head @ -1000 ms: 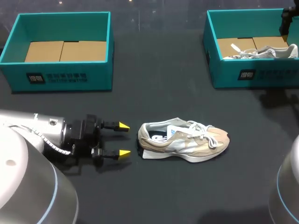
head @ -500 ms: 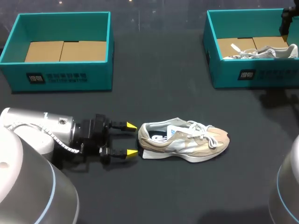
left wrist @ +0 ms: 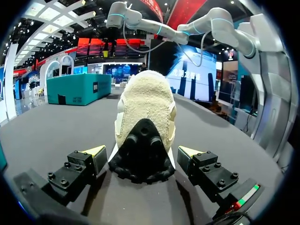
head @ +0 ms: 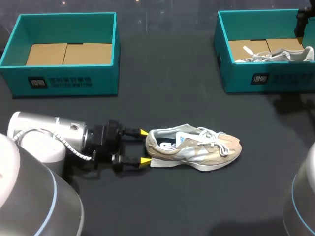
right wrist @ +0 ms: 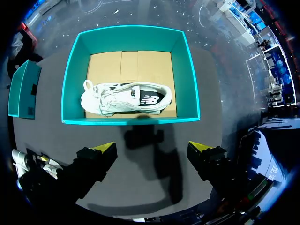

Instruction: Take the shoe out of the shoebox, open the shoe tongue, remove and reinsert the insole, then place the shoe into the shoebox

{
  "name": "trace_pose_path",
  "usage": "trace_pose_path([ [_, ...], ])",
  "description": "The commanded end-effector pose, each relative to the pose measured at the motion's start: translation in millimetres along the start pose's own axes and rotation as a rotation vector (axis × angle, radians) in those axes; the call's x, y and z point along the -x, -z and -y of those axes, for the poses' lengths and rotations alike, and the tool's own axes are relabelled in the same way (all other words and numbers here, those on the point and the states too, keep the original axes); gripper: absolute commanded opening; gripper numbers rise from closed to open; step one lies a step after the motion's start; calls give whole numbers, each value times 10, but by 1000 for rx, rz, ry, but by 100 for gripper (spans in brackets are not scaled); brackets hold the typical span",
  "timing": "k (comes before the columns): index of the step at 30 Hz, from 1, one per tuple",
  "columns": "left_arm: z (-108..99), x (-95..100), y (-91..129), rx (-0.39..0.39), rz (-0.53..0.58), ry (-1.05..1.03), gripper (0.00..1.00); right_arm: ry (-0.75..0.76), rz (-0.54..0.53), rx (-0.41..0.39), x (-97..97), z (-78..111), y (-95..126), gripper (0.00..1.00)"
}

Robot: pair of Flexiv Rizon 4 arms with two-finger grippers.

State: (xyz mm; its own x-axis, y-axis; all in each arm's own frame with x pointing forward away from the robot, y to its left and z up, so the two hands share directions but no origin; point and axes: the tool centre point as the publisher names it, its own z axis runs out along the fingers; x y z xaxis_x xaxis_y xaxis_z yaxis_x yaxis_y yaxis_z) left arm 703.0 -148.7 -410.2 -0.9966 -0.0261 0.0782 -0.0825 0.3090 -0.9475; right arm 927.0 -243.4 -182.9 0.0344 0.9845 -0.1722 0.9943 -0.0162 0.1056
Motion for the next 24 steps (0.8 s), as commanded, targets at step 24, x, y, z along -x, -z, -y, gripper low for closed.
trace_pose_path([
  [24, 31, 27, -374, -2, -14, 6, 100, 0, 1, 1, -1, 8, 1, 100],
])
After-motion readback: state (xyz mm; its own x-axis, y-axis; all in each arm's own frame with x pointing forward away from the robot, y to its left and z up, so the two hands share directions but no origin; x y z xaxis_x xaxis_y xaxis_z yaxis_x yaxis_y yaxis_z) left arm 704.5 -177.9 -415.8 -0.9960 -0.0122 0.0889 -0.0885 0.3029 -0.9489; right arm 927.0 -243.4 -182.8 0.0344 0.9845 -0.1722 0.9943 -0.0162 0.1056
